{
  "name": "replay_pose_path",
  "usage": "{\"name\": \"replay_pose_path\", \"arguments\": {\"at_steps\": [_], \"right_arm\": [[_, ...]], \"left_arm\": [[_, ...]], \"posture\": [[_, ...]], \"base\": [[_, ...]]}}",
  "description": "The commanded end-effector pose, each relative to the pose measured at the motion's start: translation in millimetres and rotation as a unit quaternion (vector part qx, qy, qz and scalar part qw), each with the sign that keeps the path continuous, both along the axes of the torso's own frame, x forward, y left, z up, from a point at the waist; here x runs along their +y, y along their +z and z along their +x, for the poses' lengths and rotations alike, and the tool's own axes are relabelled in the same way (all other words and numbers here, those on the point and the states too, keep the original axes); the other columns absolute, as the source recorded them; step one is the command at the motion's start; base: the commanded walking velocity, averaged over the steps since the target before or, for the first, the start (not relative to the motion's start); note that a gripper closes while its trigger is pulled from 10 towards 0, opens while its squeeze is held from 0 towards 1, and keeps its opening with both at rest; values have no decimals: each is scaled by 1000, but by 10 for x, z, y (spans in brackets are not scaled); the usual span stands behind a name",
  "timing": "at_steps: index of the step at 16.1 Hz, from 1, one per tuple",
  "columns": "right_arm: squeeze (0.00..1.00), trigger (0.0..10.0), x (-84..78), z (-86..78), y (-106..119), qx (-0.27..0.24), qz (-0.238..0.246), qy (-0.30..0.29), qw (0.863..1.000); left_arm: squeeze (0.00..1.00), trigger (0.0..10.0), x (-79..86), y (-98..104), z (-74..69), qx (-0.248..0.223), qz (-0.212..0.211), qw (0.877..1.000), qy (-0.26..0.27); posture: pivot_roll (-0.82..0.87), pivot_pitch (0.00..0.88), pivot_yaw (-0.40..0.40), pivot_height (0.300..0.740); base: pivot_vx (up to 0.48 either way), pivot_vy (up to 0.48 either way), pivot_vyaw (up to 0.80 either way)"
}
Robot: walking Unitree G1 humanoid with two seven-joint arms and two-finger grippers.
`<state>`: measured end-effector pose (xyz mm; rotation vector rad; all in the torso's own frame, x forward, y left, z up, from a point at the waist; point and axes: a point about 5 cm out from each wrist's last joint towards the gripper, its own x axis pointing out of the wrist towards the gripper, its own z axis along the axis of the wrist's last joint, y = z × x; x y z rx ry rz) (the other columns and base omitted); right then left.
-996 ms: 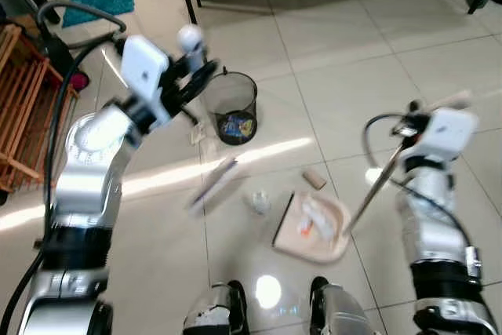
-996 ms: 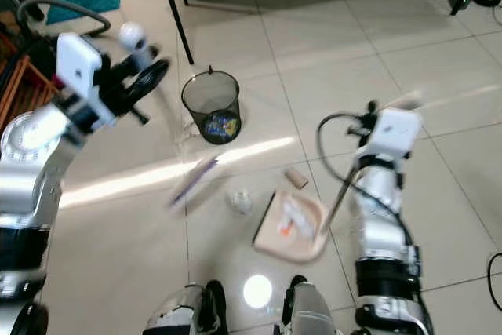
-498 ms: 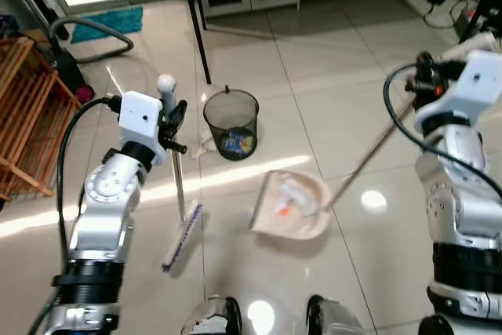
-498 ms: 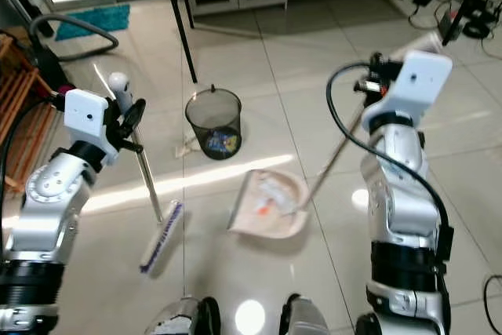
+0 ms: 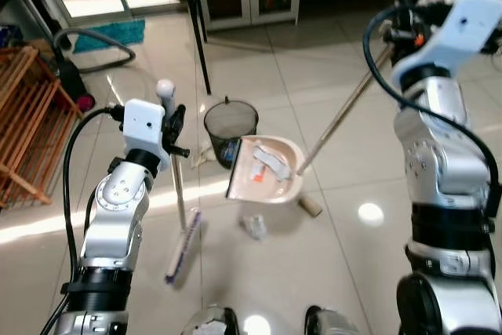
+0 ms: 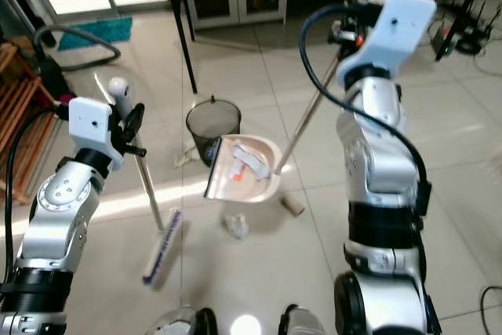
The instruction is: Sweep floor
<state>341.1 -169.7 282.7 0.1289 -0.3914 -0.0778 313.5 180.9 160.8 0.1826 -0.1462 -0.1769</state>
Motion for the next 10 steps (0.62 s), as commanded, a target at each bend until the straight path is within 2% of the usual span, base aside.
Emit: {"name": "replay_pose_path", "arguments": {"at_steps": [1, 3, 5, 10], "right_arm": [[0, 10000, 39, -1, 109, -23, 4, 2, 1000], [0, 10000, 25, 28, 143, -25, 12, -4, 1000], [0, 10000, 9, 41, 161, -29, 28, -5, 999], [0, 10000, -4, 56, 140, -24, 23, -6, 999]], "left_arm": [[0, 10000, 34, 97, -22, -24, 9, 1000, 7], [0, 10000, 59, 79, -42, -22, 14, 1000, 12], [0, 10000, 58, 77, -51, -22, 15, 1000, 13], [0, 10000, 58, 39, -88, -14, 17, 1000, 14]], "posture": [[34, 67, 64, 740], [33, 71, 62, 740], [33, 72, 58, 740], [35, 79, 55, 740]], "base": [[360, 0, 563], [369, 0, 528], [371, 0, 0], [371, 0, 0]]}}
